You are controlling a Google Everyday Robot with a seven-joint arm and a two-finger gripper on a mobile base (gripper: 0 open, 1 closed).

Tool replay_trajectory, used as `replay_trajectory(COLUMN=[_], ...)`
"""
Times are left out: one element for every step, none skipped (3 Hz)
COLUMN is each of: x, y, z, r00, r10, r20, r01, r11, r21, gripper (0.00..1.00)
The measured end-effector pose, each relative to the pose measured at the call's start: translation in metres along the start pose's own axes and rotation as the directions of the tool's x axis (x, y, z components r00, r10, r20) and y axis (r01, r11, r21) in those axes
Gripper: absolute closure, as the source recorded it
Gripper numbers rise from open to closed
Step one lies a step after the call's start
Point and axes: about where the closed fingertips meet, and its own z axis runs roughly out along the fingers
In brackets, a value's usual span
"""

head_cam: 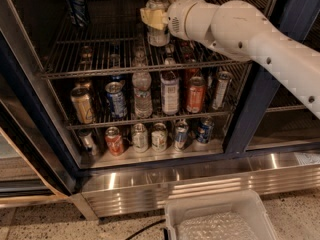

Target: Pick 7up can from top shelf of fridge

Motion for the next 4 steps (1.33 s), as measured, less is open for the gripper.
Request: replay_trajectory(x=[-0.002,-0.005,-0.009,-0.011], y=[0.011,0.026,0.04,0.044], z=[-0.004,-0.021,-0.046,-0.073], r00=[1.0,1.0,1.0,0.999], r10=[-0.008,-0.013,-0.018,-0.004], r20=[0.001,0.01,0.025,0.04], r01=[0.008,0.013,0.021,0.01], r11=[0.9996,0.9973,0.9939,0.9911], r21=[-0.028,-0.072,-0.109,-0.133], gripper=[1.0,1.0,1.0,1.0])
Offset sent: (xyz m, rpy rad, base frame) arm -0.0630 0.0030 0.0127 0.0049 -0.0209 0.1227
